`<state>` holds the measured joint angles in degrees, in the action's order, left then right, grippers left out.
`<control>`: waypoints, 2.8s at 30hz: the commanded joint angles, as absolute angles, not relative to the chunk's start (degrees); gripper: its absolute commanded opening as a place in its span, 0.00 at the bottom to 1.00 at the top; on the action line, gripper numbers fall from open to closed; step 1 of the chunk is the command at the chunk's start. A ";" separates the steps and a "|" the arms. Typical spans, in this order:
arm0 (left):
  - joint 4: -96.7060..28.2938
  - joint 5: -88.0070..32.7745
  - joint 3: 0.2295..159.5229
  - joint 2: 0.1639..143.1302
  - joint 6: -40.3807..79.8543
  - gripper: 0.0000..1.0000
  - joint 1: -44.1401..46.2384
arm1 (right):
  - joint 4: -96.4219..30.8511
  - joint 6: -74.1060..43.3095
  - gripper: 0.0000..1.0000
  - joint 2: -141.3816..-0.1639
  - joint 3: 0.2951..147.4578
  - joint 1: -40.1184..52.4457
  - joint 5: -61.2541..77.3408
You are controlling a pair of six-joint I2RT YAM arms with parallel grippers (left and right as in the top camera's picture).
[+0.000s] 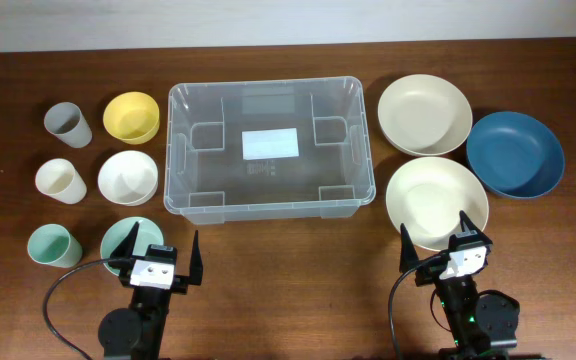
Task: Pack container
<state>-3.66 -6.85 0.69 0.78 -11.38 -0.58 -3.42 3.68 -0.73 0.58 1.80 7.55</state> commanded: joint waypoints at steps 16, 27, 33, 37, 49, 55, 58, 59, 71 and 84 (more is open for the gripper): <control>-3.92 -6.81 0.49 0.38 -11.90 1.00 -0.91 | -3.88 4.08 0.99 -0.21 0.32 1.43 6.87; -3.92 -6.81 0.49 0.38 -11.90 1.00 -0.93 | -3.86 4.08 0.99 -0.21 0.32 1.43 6.87; -3.92 -6.81 0.49 0.40 -11.90 1.00 -0.91 | -3.88 4.08 0.99 -0.21 0.32 1.43 6.87; -3.92 -6.83 0.49 0.38 -11.90 1.00 -0.93 | -3.88 4.08 0.99 -0.21 0.32 1.43 6.87; -3.92 -6.83 0.49 0.38 -11.90 1.00 -0.91 | -3.88 4.08 0.99 -0.21 0.32 1.43 6.90; -3.92 -6.83 0.49 0.38 -11.90 1.00 -0.93 | -3.88 4.03 0.99 -0.21 0.32 1.43 7.11; -3.92 -6.83 0.49 0.38 -11.90 1.00 -0.93 | -3.66 4.05 0.99 -0.19 0.32 1.43 7.16; -3.92 -6.83 0.49 0.38 -11.90 1.00 -0.93 | -3.66 4.05 0.99 -0.19 0.34 1.43 7.33; -3.92 -6.83 0.49 0.38 -11.90 1.00 -0.93 | -19.84 4.05 0.99 -5.85 29.06 1.43 -1.85; -3.92 -6.81 0.49 0.38 -11.90 1.00 -0.93 | -62.17 -0.99 0.99 -45.39 70.81 1.43 7.66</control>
<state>-3.66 -6.85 0.69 0.73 -11.38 -0.58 -60.42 -0.05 -38.72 66.98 1.58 0.84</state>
